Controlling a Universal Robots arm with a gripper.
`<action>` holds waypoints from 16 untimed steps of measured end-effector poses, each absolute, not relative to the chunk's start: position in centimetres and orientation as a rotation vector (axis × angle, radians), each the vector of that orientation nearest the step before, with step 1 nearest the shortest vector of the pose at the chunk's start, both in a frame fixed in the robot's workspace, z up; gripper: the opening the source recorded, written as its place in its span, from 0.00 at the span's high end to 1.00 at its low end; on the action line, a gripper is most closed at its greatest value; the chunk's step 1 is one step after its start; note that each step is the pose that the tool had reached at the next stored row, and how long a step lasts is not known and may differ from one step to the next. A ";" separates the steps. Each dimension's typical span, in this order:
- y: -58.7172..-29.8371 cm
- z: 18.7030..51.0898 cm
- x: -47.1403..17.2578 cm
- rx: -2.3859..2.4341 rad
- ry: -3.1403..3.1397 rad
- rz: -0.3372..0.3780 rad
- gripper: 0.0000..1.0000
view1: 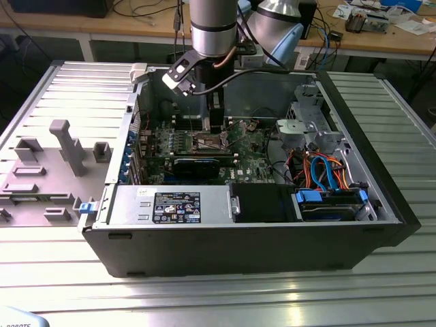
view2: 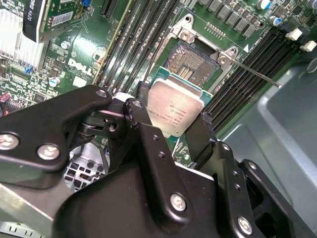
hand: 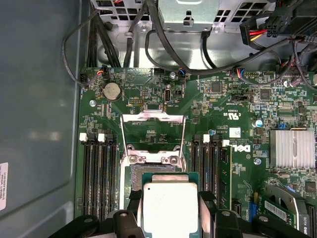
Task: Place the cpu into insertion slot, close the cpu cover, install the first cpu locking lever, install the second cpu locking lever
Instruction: 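Place the cpu into insertion slot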
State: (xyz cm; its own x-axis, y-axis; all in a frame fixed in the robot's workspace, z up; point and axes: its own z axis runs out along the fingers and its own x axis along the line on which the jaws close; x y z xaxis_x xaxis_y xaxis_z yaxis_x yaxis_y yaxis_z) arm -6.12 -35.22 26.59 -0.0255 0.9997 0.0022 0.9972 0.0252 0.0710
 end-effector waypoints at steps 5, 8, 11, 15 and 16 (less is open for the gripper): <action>-35.2 26.5 -6.1 2.159 2.214 0.081 0.46; -35.2 26.4 -6.1 2.162 2.216 0.086 0.46; -35.2 26.2 -6.1 2.165 2.219 0.095 0.46; -35.2 25.1 -6.1 2.165 2.218 0.095 0.46; -35.1 24.9 -6.1 2.166 2.217 0.095 0.46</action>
State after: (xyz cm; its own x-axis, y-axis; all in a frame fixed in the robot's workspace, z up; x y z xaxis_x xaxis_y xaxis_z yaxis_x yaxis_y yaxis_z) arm -6.12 -35.15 24.87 -0.0239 0.9996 0.0140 0.9971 0.0229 0.0722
